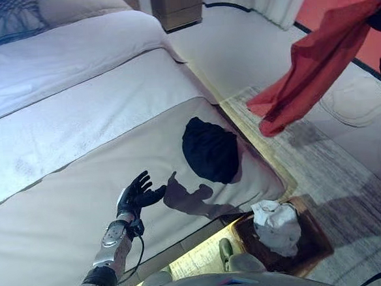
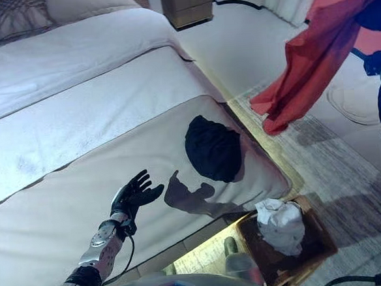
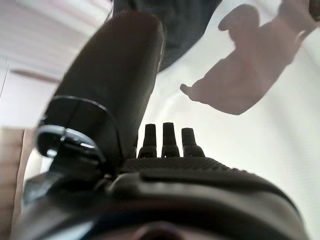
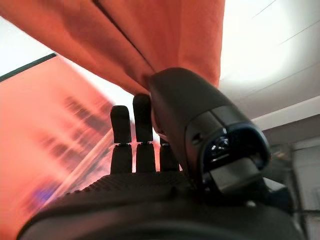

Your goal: Pick up the clothes from the bed and place them into the basket

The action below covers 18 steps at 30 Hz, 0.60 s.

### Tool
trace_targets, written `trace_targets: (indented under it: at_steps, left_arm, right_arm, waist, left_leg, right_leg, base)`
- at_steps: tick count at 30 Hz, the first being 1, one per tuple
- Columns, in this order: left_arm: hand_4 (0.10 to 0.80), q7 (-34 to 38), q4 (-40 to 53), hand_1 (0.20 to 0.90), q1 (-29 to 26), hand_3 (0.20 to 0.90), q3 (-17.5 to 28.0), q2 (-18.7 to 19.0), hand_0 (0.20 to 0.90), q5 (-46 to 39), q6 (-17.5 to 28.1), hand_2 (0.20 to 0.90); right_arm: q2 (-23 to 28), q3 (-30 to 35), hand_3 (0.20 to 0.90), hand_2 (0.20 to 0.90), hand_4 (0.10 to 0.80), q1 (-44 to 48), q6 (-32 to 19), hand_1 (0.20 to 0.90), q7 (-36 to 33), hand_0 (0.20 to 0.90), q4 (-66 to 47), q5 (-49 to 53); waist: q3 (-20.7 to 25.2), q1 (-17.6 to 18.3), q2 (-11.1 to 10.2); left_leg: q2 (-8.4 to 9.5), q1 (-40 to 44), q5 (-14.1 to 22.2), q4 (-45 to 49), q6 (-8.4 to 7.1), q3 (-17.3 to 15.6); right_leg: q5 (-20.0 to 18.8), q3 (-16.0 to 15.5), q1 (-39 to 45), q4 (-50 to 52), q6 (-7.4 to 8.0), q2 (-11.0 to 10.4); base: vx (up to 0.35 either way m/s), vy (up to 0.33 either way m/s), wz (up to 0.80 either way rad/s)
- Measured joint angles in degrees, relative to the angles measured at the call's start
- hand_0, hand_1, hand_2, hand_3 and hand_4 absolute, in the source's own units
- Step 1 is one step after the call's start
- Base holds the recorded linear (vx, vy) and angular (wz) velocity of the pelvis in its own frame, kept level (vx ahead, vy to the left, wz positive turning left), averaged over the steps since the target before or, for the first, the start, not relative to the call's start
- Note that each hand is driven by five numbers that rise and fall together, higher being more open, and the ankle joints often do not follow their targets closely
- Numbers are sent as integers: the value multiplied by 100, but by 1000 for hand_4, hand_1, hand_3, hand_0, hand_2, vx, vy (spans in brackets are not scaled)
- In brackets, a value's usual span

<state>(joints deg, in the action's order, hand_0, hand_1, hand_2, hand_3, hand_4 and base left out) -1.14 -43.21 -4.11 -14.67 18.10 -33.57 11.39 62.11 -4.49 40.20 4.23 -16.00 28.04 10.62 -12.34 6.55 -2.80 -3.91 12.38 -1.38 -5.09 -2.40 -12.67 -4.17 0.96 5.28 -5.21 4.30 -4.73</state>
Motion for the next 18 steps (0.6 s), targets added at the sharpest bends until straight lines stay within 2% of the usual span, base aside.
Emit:
trace_targets:
  at_steps: [3, 8, 13, 18]
  left_arm:
    - [800, -57, -193, 900, -70, 900, -4, -20, 900, 3, -14, 900]
    - [800, -71, -331, 900, -105, 900, -6, -134, 900, 2, -16, 900]
    - [800, -65, -334, 900, -111, 900, -8, -234, 900, 3, -28, 900]
    - [800, -48, -345, 900, -107, 900, -3, -309, 900, 6, -28, 900]
  right_arm:
    - [6, 231, 200, 300, 100, -484, 86, 300, 34, 300, -136, 7]
    - [5, 832, 200, 300, 100, -1528, 95, 300, 215, 300, -304, 65]
    - [-28, 1000, 200, 300, 100, -2355, 92, 300, 453, 300, -447, 60]
    - [-554, 1136, 200, 300, 100, -3118, 82, 300, 746, 300, -448, 44]
  waist:
    - [10, 229, 13]
    - [87, 617, 54]
    - [238, 962, 173]
    - [376, 1211, 357]
  left_leg:
    - [-19, 8, 30, -7, 31, -166]
    - [-31, 8, 114, -28, -10, -493]
    - [-33, 15, 153, -34, -4, -721]
    - [-106, 15, 204, -35, -54, -870]
  right_leg:
    - [-61, 212, -104, 0, 15, 54]
    - [-153, 591, -310, -1, 28, 130]
    - [-165, 796, -409, -3, 70, 167]
    - [-186, 935, -494, -4, 103, 235]
  base:
    - [1, 2, -36]
    - [-10, 0, -35]
    - [-2, -12, -28]
    - [15, -11, -19]
